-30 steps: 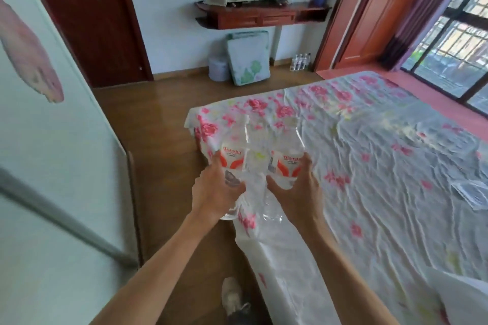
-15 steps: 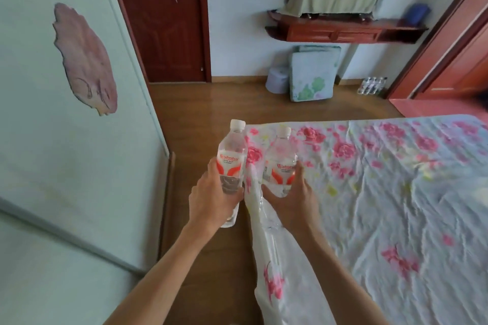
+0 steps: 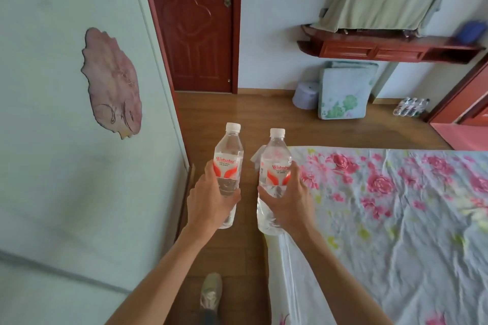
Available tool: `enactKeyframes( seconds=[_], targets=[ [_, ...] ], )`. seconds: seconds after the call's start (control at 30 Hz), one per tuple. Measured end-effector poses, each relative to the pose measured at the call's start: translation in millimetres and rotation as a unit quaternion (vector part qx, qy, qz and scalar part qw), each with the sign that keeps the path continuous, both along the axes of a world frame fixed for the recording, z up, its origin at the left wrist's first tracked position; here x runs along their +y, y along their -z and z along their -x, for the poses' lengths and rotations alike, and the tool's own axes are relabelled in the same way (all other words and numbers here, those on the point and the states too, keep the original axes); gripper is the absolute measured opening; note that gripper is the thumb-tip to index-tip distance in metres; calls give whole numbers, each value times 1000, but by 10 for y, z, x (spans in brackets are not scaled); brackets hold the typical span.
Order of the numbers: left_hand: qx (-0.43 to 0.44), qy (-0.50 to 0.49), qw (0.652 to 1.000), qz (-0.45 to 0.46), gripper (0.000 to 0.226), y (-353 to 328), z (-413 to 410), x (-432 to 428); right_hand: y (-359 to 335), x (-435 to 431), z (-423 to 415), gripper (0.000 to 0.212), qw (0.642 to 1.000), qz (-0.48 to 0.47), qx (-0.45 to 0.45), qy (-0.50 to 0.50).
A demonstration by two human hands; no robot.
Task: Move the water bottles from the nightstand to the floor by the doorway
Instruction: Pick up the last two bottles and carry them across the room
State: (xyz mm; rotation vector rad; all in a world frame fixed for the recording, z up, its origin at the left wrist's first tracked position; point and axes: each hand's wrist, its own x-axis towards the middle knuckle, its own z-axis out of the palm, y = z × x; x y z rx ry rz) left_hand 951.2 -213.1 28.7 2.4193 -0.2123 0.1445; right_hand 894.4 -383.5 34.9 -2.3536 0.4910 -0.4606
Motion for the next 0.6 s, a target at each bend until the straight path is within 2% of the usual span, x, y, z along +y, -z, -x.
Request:
enactKeyframes(
  seconds=[0.6],
  targets=[
    [-7, 28, 999, 17, 79, -173, -2322, -68, -115, 19, -2266, 91, 1000, -1, -18, 21]
  ],
)
